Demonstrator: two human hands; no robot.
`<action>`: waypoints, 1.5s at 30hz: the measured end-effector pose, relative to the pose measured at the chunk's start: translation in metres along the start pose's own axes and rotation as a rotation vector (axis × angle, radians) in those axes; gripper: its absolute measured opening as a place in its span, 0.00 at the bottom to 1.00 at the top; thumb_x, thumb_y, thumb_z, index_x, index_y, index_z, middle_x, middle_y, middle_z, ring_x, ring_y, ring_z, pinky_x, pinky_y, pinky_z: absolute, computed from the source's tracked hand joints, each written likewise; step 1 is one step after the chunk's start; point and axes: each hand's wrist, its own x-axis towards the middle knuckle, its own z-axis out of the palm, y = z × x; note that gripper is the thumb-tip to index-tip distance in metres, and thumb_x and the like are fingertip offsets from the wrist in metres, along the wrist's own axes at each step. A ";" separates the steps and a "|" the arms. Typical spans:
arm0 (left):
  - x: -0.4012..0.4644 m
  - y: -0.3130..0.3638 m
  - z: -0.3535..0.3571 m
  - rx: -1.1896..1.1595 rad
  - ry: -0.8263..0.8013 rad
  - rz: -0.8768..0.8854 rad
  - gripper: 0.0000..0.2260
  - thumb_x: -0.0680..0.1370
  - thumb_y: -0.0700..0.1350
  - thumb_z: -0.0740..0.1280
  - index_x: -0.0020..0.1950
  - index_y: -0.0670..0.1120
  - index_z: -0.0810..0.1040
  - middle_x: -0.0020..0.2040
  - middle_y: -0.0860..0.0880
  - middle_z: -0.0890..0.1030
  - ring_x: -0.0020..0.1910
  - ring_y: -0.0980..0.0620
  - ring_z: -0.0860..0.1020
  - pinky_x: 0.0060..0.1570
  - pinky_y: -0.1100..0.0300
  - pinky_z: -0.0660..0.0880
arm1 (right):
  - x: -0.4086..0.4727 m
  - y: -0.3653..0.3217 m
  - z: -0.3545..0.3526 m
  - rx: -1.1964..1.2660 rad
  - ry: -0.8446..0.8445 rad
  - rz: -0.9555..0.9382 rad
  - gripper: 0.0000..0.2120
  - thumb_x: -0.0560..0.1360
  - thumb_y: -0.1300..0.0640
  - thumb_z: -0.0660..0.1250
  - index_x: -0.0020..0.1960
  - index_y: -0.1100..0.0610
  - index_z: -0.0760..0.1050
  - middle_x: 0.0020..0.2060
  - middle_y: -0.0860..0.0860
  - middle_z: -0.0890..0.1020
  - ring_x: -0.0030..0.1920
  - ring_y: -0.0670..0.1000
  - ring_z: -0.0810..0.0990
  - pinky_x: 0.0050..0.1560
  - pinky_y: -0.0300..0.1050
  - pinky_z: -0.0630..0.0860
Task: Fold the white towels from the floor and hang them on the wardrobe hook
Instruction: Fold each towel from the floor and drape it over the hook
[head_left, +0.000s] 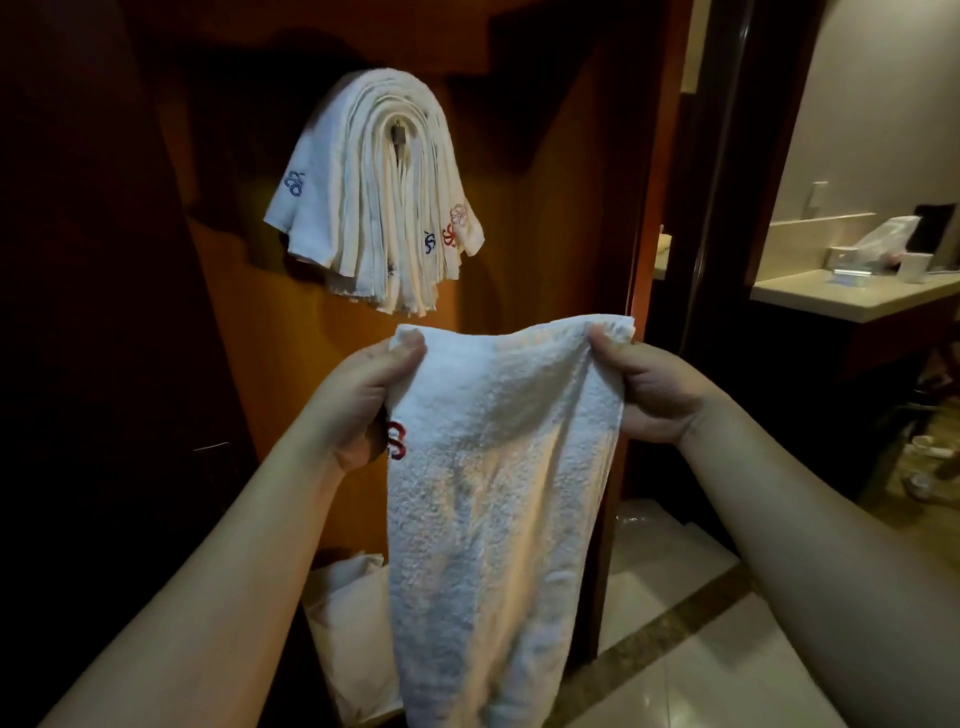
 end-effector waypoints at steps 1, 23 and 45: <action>0.001 -0.003 -0.002 -0.015 0.023 -0.030 0.14 0.76 0.57 0.71 0.54 0.50 0.87 0.57 0.42 0.85 0.58 0.42 0.83 0.50 0.52 0.82 | 0.002 0.003 -0.003 0.014 0.009 0.007 0.25 0.72 0.49 0.78 0.65 0.60 0.81 0.62 0.60 0.82 0.66 0.59 0.80 0.62 0.55 0.78; -0.078 -0.128 0.086 0.300 0.751 -0.112 0.17 0.83 0.61 0.55 0.60 0.57 0.79 0.49 0.59 0.84 0.44 0.62 0.82 0.42 0.62 0.76 | -0.021 0.172 0.071 -0.455 0.749 0.052 0.15 0.83 0.37 0.55 0.52 0.43 0.76 0.40 0.36 0.84 0.42 0.35 0.83 0.39 0.34 0.75; -0.077 -0.111 0.055 0.082 -0.013 -0.136 0.30 0.75 0.72 0.51 0.68 0.60 0.79 0.73 0.61 0.73 0.75 0.58 0.67 0.74 0.52 0.65 | -0.042 0.147 0.086 -0.636 0.338 -0.055 0.25 0.77 0.33 0.59 0.68 0.43 0.73 0.56 0.42 0.83 0.58 0.38 0.80 0.63 0.40 0.76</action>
